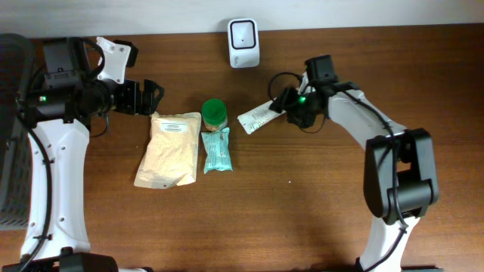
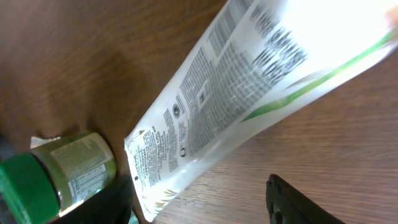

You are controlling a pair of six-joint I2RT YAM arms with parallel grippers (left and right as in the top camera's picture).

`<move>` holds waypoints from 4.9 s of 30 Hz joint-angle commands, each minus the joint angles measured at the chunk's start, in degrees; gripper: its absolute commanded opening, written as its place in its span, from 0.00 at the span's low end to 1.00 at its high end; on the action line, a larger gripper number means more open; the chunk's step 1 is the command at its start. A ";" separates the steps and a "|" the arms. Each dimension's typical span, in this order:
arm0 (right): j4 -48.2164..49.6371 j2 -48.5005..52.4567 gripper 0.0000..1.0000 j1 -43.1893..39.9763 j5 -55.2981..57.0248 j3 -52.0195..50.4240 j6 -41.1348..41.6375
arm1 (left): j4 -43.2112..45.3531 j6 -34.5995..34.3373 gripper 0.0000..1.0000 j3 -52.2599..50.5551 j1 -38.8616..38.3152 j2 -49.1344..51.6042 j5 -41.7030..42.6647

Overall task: Scan the item barcode
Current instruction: 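Grasp the white Pantene tube with the right gripper and pull it right, then lift the Pantene tube upright with the right gripper, then hold the Pantene tube in front of the scanner window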

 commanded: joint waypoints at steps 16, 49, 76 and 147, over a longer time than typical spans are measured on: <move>3.50 4.68 0.09 1.11 -3.15 0.26 -10.58 | 0.04 0.90 0.99 0.26 0.37 0.37 -0.04; -22.36 10.56 0.33 -3.04 -17.31 3.82 -50.69 | 0.04 0.90 0.99 0.26 0.37 0.37 -0.04; -29.11 -24.50 0.04 -6.69 -38.99 3.96 -56.76 | 0.04 0.90 0.99 0.26 0.37 0.39 -0.07; 5.70 33.33 0.04 13.22 61.42 58.25 -82.49 | 0.04 0.90 0.99 0.26 0.37 0.39 -0.04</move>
